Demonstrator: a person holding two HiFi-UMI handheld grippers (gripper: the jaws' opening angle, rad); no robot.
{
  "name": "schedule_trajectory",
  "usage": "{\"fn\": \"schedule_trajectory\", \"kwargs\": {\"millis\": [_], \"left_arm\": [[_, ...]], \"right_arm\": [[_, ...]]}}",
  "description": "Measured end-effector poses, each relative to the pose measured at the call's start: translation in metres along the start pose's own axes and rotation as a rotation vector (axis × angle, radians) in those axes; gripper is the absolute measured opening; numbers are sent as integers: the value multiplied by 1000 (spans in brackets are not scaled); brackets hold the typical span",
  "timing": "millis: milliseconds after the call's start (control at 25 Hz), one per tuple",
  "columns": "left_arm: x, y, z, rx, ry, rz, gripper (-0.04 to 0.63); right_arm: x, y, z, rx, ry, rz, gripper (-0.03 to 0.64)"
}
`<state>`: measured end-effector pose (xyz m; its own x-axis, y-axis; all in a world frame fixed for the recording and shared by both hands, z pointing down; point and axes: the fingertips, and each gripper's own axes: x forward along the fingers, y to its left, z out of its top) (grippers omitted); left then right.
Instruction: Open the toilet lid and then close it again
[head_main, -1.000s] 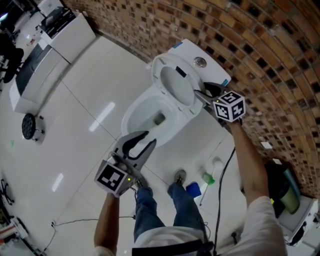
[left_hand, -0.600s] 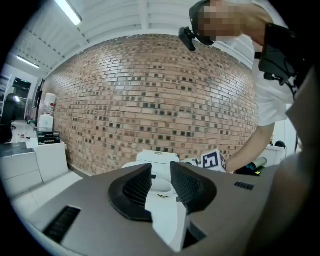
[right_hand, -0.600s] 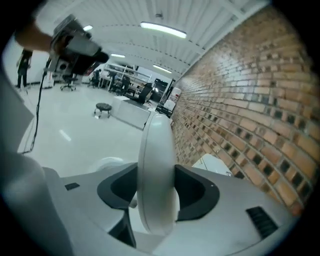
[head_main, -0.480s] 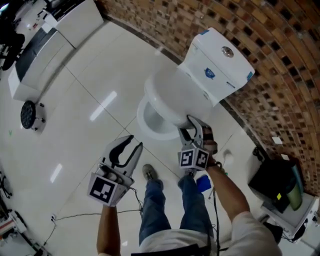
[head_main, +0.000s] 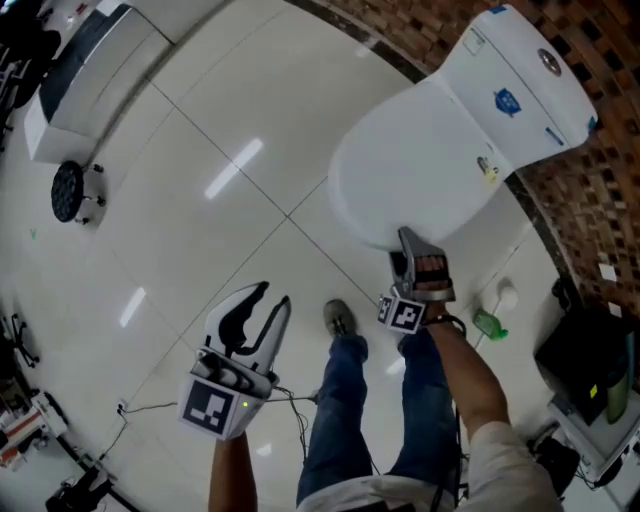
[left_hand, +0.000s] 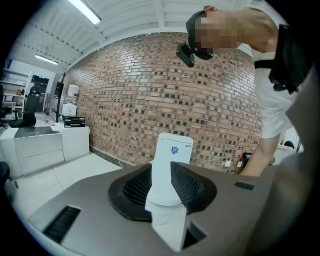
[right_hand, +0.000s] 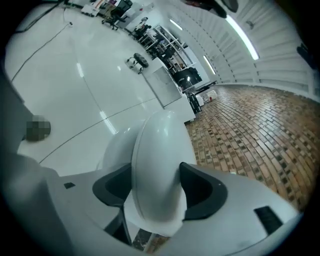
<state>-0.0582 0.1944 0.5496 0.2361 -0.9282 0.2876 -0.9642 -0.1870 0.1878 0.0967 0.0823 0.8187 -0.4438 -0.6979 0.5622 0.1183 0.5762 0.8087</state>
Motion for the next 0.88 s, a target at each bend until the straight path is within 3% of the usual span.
{"fn": "schedule_trajectory", "kwargs": {"millis": [200, 480, 680, 880], "left_arm": [[-8, 4, -19, -32, 12, 20, 117], [12, -12, 4, -49, -23, 17, 117], [20, -44, 53, -35, -41, -4, 117], [19, -92, 118, 19, -63, -55, 117]], "right_arm": [[10, 29, 4, 7, 11, 60, 316], [-46, 22, 35, 102, -158, 238, 325], [-109, -83, 42, 406, -227, 246, 325], [-189, -227, 35, 676, -415, 290, 325]]}}
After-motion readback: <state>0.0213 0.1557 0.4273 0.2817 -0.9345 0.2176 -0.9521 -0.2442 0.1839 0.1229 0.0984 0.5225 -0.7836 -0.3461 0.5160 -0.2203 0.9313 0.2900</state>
